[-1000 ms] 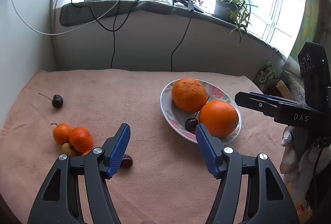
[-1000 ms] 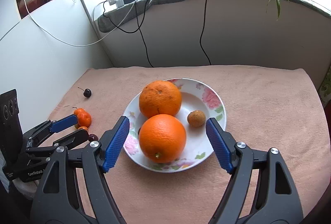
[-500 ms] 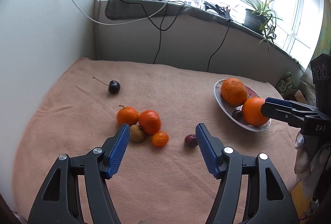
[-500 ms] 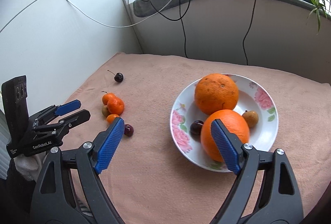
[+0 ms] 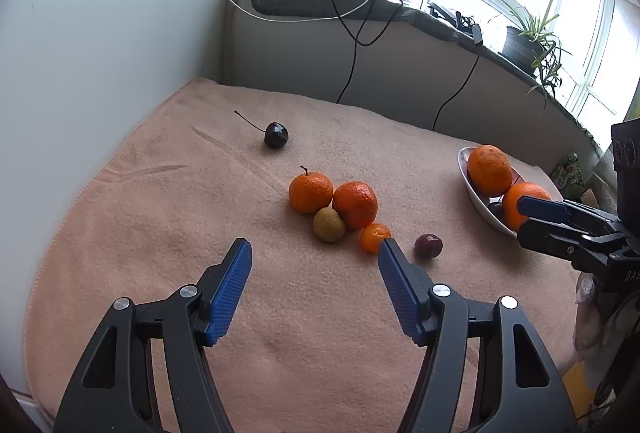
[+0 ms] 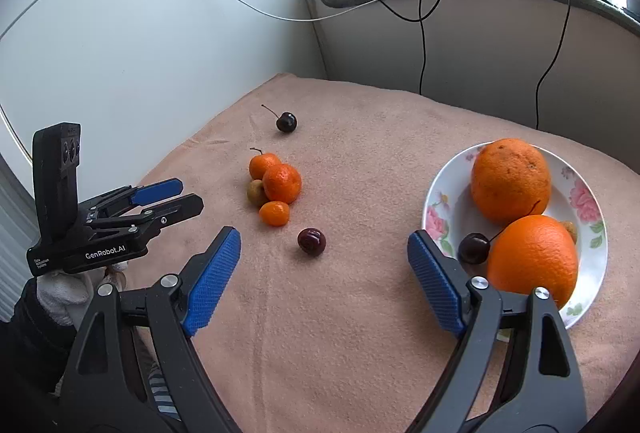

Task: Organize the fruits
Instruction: 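Move the right tool to the lone dark cherry while the left tool approaches a small tangerine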

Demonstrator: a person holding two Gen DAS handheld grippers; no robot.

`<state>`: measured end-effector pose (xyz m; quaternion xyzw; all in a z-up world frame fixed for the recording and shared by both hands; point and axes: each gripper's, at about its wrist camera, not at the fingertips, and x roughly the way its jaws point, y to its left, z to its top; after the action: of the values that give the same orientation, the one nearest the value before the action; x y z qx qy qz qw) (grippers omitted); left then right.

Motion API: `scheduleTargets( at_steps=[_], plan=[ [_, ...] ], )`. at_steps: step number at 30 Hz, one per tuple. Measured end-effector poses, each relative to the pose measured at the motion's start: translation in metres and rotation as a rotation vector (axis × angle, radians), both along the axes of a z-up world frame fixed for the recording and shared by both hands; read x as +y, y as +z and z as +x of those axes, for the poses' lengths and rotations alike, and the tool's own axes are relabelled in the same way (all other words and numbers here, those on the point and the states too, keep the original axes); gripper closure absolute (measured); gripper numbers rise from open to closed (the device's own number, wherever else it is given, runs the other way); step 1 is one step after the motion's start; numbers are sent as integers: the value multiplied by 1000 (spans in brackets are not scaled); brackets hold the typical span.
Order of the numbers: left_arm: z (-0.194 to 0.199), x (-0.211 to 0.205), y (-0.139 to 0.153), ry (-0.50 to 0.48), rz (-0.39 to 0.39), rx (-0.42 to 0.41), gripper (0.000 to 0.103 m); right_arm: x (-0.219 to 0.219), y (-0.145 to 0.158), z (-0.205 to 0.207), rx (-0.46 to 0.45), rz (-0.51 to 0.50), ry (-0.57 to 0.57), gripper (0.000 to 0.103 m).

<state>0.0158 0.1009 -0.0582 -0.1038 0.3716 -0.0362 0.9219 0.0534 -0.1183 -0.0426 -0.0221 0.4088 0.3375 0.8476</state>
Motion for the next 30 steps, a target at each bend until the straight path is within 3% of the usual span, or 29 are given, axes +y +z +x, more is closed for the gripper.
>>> scheduleTargets(
  at_steps=[3,10,13,26,28,30],
  plan=[
    [1,-4,-1,-21,-18,-2,42,8,-7,-1,9,-12,22,16],
    [14,-20,-10,-85,-57,29,63,26,-29,5,65,-29,64,36],
    [20,-28,-15,-107,-50,46,64,33,-37,9,67,-53,69,46],
    [43,-44,-30,-132,-45,98,71,42,-52,23,89,-70,88,55],
    [45,-44,-32,-130,-36,106,71,45,-55,24,93,-75,98,63],
    [47,-44,-33,-129,-34,111,72,46,-56,24,92,-79,105,64]
  ],
)
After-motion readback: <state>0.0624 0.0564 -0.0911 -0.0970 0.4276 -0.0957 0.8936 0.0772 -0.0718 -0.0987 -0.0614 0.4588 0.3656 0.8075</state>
